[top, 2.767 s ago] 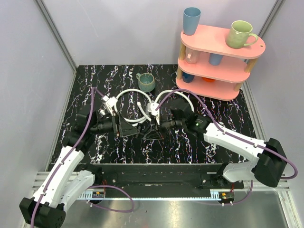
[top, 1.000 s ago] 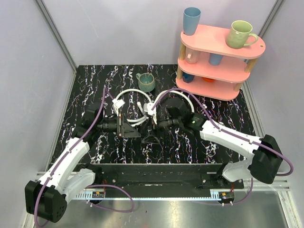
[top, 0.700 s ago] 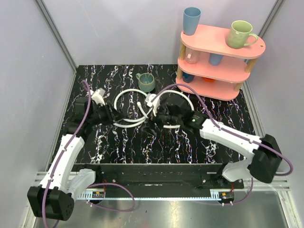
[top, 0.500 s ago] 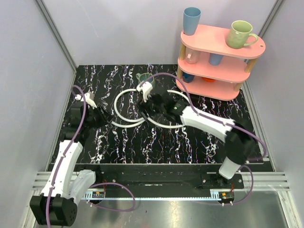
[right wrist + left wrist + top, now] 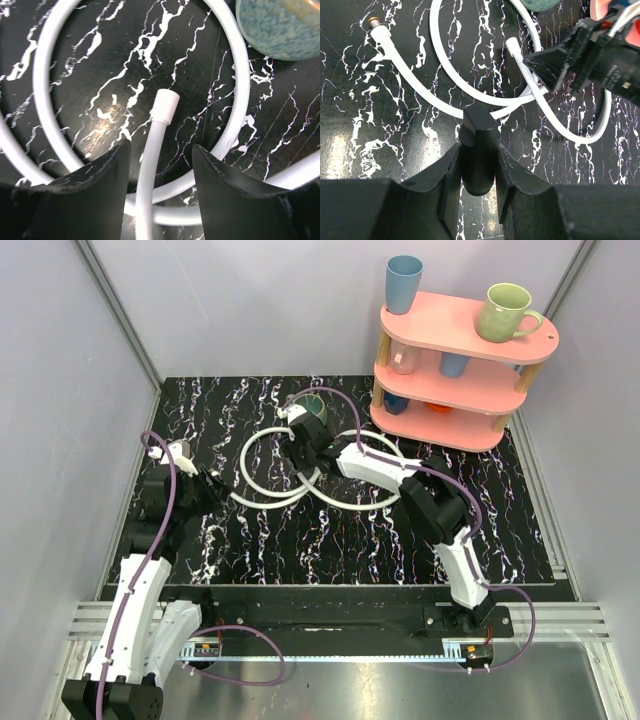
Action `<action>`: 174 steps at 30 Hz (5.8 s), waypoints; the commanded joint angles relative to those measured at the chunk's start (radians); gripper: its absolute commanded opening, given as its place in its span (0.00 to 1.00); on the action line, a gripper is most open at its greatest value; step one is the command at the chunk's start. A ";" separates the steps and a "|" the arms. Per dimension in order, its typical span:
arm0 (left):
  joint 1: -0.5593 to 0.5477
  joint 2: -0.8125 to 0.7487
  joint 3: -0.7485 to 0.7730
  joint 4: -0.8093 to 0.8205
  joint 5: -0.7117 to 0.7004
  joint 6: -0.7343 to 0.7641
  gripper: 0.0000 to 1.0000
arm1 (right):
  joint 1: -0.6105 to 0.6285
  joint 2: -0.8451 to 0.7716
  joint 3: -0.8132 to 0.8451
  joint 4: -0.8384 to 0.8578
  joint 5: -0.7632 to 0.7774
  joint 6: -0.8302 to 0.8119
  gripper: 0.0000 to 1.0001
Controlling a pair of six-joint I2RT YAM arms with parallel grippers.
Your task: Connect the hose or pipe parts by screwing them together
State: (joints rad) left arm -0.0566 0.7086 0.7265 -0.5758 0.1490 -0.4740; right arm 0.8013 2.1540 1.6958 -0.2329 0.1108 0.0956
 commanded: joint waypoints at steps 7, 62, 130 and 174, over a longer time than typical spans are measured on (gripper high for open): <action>-0.005 0.009 0.005 0.083 0.049 0.002 0.00 | -0.017 0.082 -0.001 0.201 -0.008 0.049 0.59; -0.003 0.094 0.002 0.155 0.409 -0.089 0.00 | -0.020 -0.367 -0.622 0.628 -0.496 -0.322 0.00; -0.190 0.224 0.067 0.378 0.972 -0.393 0.00 | 0.019 -1.092 -1.170 1.015 -0.807 -0.622 0.00; -0.239 0.235 0.011 0.370 0.907 -0.159 0.00 | 0.036 -0.977 -1.024 0.966 -0.818 -0.435 0.00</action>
State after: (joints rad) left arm -0.2489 0.9508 0.7338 -0.3119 1.0668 -0.6498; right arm 0.8181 1.1774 0.5797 0.5735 -0.6907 -0.3840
